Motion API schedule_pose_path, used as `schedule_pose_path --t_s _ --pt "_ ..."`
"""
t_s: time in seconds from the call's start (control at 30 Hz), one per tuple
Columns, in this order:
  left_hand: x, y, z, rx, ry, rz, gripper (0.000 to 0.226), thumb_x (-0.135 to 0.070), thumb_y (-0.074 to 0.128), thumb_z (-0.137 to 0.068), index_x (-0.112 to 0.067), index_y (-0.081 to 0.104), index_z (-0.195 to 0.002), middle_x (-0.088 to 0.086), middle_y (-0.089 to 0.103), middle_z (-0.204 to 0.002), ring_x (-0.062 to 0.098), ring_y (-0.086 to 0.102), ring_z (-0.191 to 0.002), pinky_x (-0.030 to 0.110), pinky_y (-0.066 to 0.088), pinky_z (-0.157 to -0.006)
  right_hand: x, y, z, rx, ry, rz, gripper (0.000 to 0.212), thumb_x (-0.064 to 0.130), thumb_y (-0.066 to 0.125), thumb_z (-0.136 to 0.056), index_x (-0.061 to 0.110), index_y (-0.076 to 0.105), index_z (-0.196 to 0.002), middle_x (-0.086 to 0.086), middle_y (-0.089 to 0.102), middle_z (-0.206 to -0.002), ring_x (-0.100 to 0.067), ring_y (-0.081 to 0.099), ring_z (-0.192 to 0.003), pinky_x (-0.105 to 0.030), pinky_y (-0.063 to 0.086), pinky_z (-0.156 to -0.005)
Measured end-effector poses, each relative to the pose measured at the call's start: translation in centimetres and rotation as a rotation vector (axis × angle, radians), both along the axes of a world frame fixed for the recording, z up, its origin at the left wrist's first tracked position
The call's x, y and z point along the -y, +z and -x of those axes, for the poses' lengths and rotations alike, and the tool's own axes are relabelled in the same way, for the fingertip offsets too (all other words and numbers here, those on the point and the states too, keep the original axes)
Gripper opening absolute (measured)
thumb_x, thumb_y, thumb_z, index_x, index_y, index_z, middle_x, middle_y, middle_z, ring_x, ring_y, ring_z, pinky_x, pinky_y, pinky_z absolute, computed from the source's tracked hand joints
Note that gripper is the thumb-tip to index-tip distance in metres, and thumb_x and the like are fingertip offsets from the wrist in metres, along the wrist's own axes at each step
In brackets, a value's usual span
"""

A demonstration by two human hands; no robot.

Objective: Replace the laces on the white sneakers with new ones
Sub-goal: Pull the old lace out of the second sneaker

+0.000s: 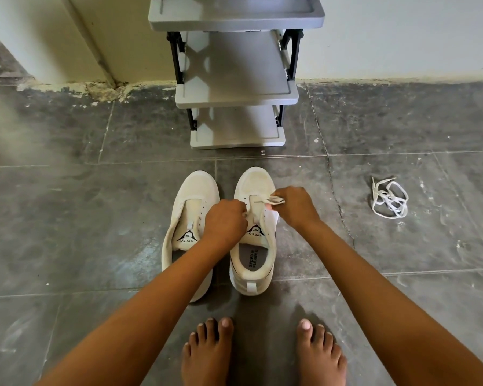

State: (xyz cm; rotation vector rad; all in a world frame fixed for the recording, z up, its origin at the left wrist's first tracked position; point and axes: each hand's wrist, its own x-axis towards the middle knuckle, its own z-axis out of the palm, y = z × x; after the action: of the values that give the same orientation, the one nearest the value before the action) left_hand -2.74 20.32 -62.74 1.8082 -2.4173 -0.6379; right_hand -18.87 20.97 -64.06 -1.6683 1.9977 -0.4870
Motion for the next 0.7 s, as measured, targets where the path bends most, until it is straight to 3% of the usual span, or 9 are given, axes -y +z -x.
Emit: schedule_pose_path --t_s 0.1,0.27,0.43,0.53,0.63,0.7 --pt "-0.1 0.1 0.0 0.005 -0.011 -0.005 0.016 -0.015 0.051 -0.090 -0.007 0.064 -0.095 0.013 0.064 -0.093 0.028 0.058 -0.086 0.029 0.034 -0.064 0.4 -0.3 0.1 -0.107 0.011 -0.045 0.013 0.007 0.057 -0.087 0.001 0.068 -0.085 -0.017 0.068 -0.087 -0.030 0.062 -0.079 -0.023 0.034 -0.057" --pt "-0.1 0.1 -0.1 -0.003 -0.004 -0.010 0.017 -0.016 0.051 -0.090 -0.006 0.064 -0.095 0.013 0.064 -0.094 0.028 0.059 -0.086 0.030 0.037 -0.065 1.3 -0.4 0.2 -0.063 -0.002 -0.098 0.021 0.011 0.049 -0.094 -0.002 0.053 -0.109 -0.015 0.054 -0.109 -0.030 0.051 -0.098 -0.029 0.035 -0.074" --pt "-0.4 0.2 -0.4 0.014 0.035 0.031 0.017 -0.016 0.049 -0.091 -0.003 0.061 -0.091 0.015 0.062 -0.094 0.029 0.057 -0.085 0.030 0.034 -0.063 0.8 -1.1 -0.5 0.405 -0.335 -0.141 0.019 0.015 0.041 -0.097 0.001 0.052 -0.105 -0.012 0.052 -0.096 -0.016 0.046 -0.072 -0.026 0.034 -0.055" --pt "-0.6 0.4 -0.4 0.026 0.041 0.058 0.016 -0.014 0.048 -0.091 -0.003 0.057 -0.084 0.015 0.061 -0.091 0.026 0.053 -0.078 0.030 0.031 -0.061 0.6 -1.3 -0.6 0.624 -0.496 -0.174 0.028 0.020 0.040 -0.099 -0.001 0.057 -0.102 -0.017 0.059 -0.098 -0.022 0.052 -0.078 -0.028 0.039 -0.063" --pt "-0.6 0.7 -0.5 0.024 0.060 0.052 0.016 -0.012 0.048 -0.091 -0.004 0.054 -0.078 0.016 0.061 -0.087 0.023 0.045 -0.070 0.030 0.030 -0.059 0.1 -1.1 -0.7 0.731 -0.540 -0.188 0.031 0.022 0.040 -0.099 -0.001 0.061 -0.100 -0.014 0.060 -0.088 -0.023 0.053 -0.076 -0.027 0.040 -0.065" --pt "-0.4 0.8 -0.5 0.034 0.056 0.045 0.016 -0.012 0.048 -0.091 -0.003 0.055 -0.080 0.016 0.061 -0.087 0.022 0.044 -0.069 0.030 0.029 -0.059 0.1 -1.1 -0.6 0.628 -0.463 -0.138 0.024 0.018 0.043 -0.097 0.000 0.060 -0.095 -0.012 0.058 -0.085 -0.022 0.050 -0.074 -0.027 0.038 -0.060"
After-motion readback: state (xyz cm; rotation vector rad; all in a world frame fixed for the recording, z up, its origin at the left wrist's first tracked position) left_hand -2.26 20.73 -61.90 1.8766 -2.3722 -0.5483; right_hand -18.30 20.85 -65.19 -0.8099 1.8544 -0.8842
